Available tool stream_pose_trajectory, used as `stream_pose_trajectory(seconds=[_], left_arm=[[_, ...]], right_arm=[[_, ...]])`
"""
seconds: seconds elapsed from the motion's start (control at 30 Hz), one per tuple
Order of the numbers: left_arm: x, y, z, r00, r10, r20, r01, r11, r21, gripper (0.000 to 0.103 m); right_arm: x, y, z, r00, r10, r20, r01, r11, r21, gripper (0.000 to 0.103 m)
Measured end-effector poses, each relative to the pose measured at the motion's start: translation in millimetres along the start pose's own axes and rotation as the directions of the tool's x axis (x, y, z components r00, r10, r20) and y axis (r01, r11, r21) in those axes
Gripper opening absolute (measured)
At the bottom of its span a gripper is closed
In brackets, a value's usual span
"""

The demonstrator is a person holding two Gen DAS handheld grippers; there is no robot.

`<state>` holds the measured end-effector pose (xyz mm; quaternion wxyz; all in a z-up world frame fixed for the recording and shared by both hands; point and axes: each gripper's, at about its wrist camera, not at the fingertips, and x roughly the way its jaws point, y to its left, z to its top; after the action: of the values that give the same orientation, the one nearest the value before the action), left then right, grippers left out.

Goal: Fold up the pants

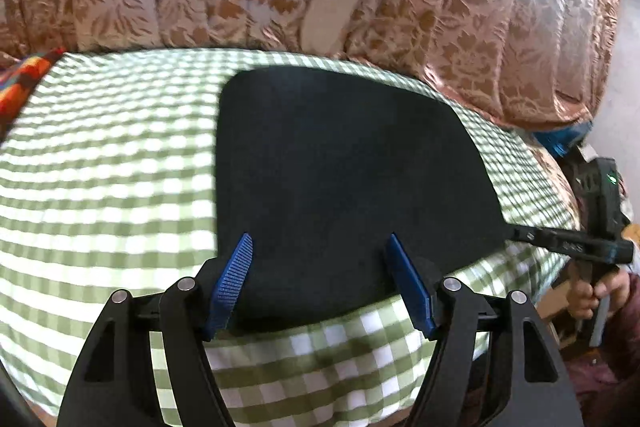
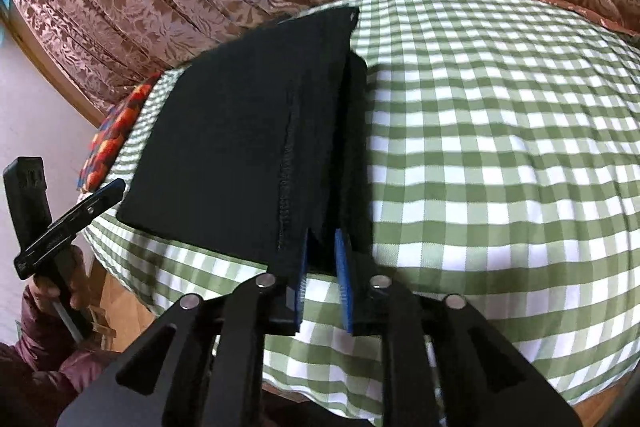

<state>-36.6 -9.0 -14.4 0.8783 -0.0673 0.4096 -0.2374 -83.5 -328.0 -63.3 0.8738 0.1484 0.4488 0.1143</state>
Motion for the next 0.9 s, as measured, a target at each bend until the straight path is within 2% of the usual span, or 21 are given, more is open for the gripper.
stream_pose_trajectory(seconds=[0.07, 0.13, 0.2, 0.33, 0.5, 0.6, 0.73, 0.9], left_arm=[[-5.7, 0.5, 6.2, 0.999, 0.045, 0.026, -0.045, 0.999, -0.005, 0.069], [-8.8, -1.3, 13.4, 0.994, 0.102, 0.046, -0.102, 0.995, 0.008, 0.069], [-8.4, -3.3, 20.1, 0.987, 0.145, 0.063, -0.147, 0.989, 0.022, 0.069], [-1.9, -4.4, 30.3, 0.984, 0.168, 0.06, -0.17, 0.985, 0.029, 0.069], [7.1, -8.7, 36.4, 0.982, 0.184, 0.049, -0.187, 0.981, 0.051, 0.069], [11.2, -7.2, 38.7, 0.982, 0.186, 0.041, -0.187, 0.981, 0.041, 0.069], [19.4, -2.6, 39.8, 0.979, 0.202, 0.023, -0.202, 0.979, 0.029, 0.069], [28.5, 0.7, 36.8, 0.977, 0.214, -0.003, -0.214, 0.976, 0.029, 0.069]], right_arm=[[-17.2, 3.7, 12.1, 0.998, -0.038, 0.056, 0.038, 0.999, 0.0, 0.029], [-29.0, 6.3, 24.8, 0.993, -0.038, 0.109, 0.037, 0.999, 0.012, 0.043], [-32.3, 11.9, 36.3, 0.99, -0.03, 0.141, 0.029, 1.0, 0.011, 0.045], [-12.9, 30.1, 63.9, 0.99, 0.013, 0.137, -0.015, 1.0, 0.011, 0.046], [15.6, 49.3, 90.7, 0.989, 0.019, 0.143, -0.024, 0.999, 0.029, 0.051], [30.6, 51.3, 102.8, 0.99, 0.0, 0.143, -0.008, 0.998, 0.056, 0.058], [46.1, 41.2, 107.1, 0.989, -0.067, 0.135, 0.055, 0.994, 0.094, 0.058], [60.0, 26.9, 102.6, 0.99, -0.087, 0.11, 0.075, 0.991, 0.113, 0.058]])
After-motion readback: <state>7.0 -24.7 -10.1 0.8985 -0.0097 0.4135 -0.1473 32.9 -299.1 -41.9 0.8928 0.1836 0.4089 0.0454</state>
